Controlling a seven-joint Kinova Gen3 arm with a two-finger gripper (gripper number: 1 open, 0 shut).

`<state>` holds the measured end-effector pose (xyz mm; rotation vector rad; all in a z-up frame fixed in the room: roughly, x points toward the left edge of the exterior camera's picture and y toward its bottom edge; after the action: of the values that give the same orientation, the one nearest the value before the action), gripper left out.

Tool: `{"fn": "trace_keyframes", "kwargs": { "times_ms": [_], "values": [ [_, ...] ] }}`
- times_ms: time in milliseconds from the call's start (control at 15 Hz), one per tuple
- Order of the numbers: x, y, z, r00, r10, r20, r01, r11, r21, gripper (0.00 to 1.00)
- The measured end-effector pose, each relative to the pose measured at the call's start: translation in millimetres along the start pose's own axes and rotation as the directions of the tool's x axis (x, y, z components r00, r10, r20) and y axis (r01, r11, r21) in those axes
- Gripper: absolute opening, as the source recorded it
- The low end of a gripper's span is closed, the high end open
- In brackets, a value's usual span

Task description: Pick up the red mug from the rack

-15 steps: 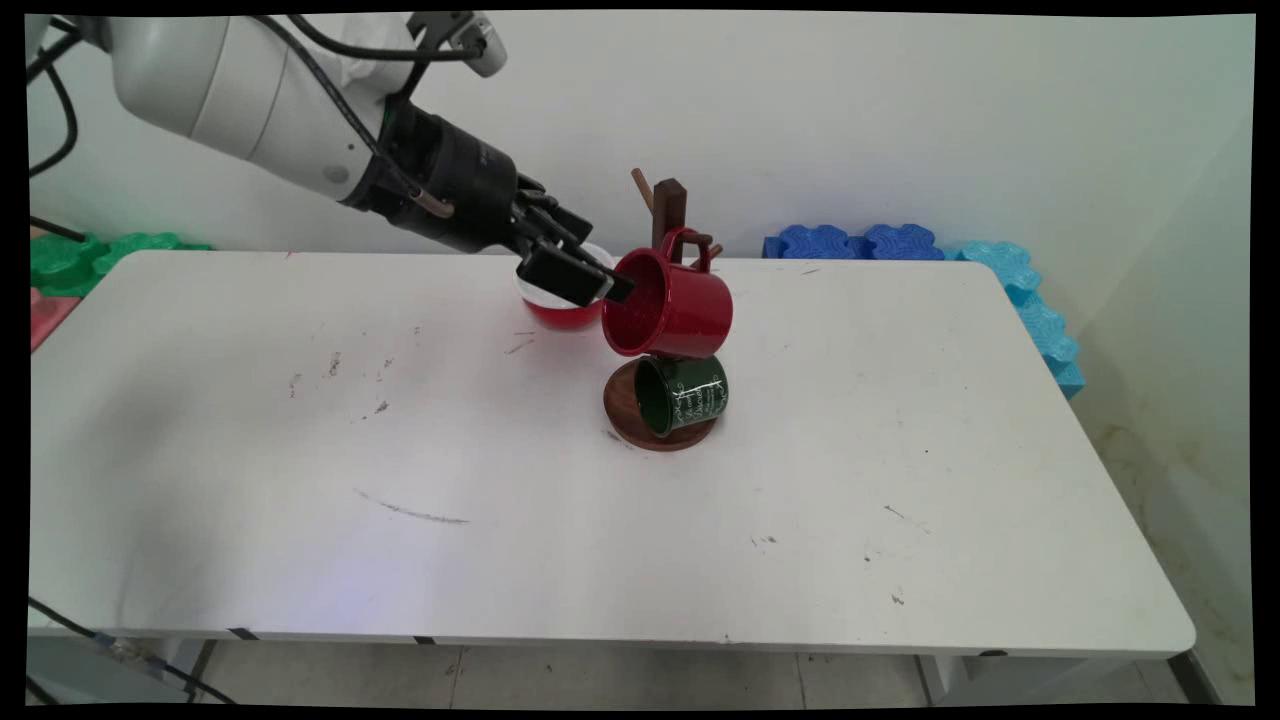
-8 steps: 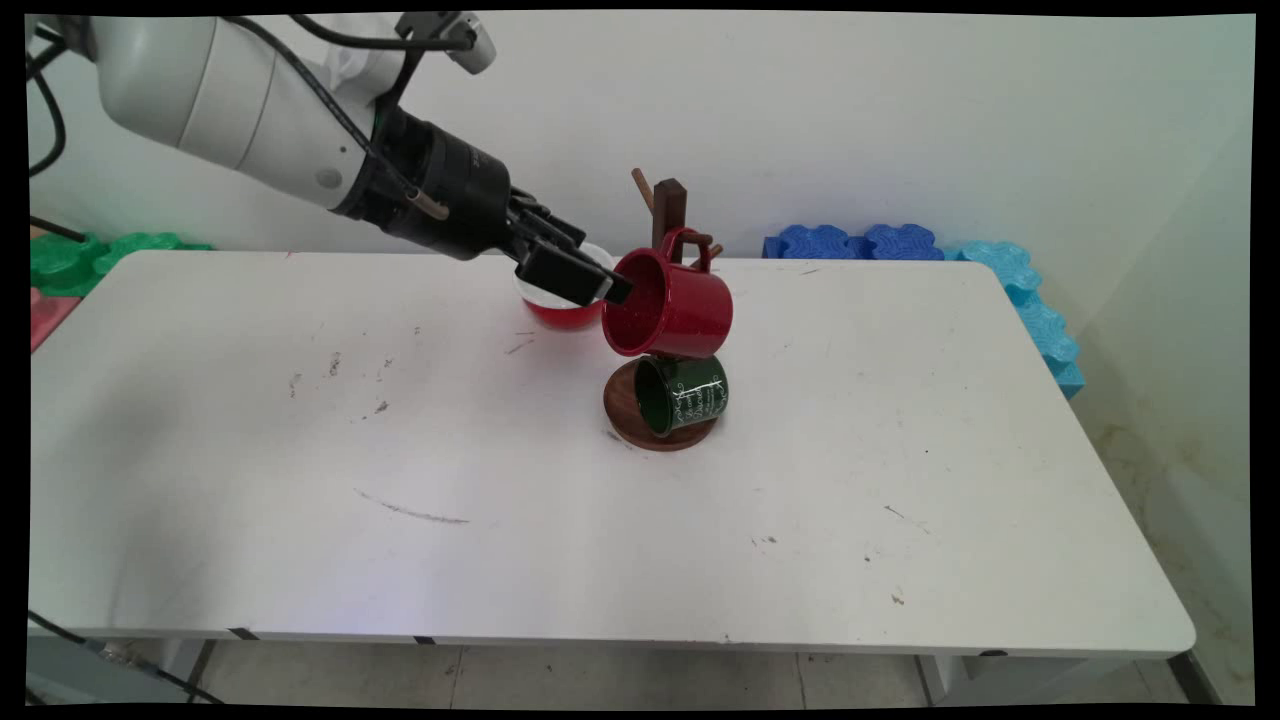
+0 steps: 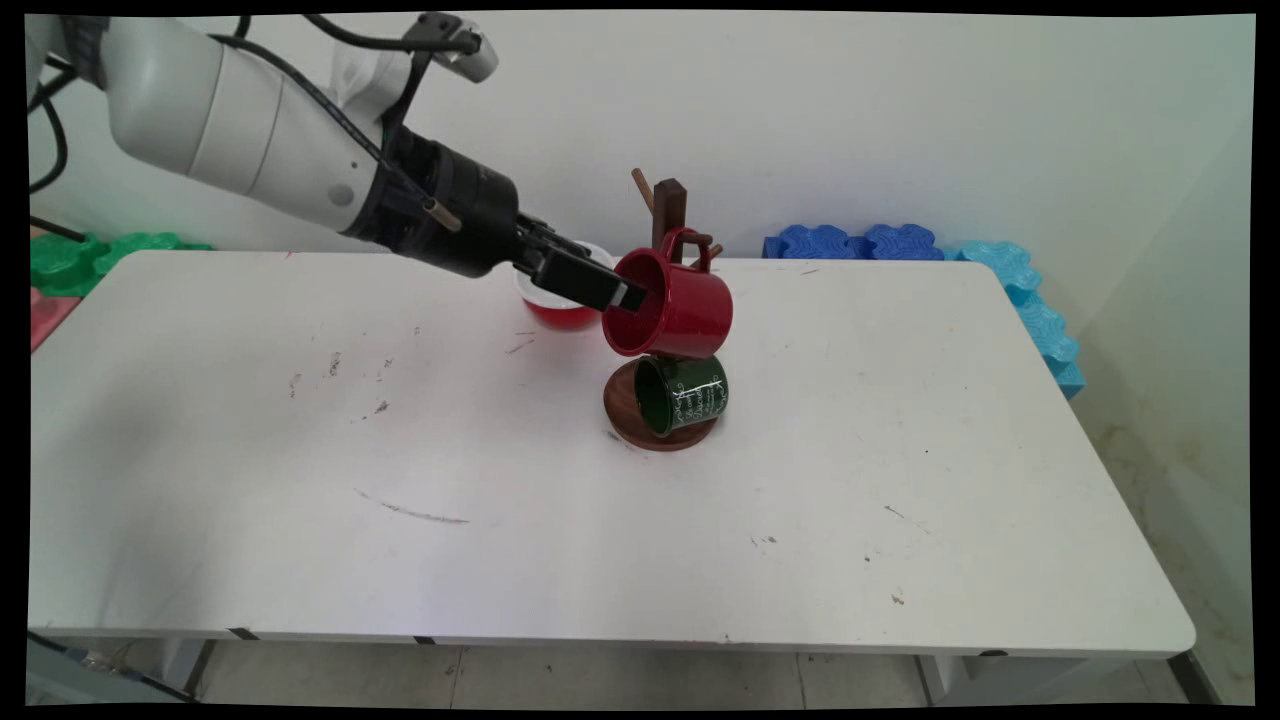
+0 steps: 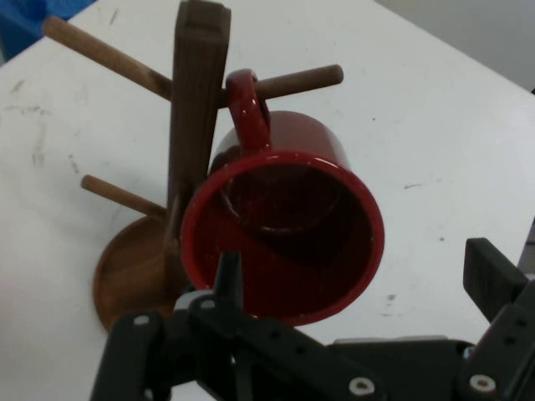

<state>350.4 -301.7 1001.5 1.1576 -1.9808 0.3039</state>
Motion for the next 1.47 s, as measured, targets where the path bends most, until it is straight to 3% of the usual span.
{"fn": "trace_keyframes", "kwargs": {
  "times_ms": [733,1467],
  "values": [
    [-7,11,19,0.993,-0.113,-0.029,0.112,0.993,-0.018,1.0],
    [-8,14,45,0.989,-0.143,-0.046,0.142,0.99,-0.022,1.0]
  ]
}}
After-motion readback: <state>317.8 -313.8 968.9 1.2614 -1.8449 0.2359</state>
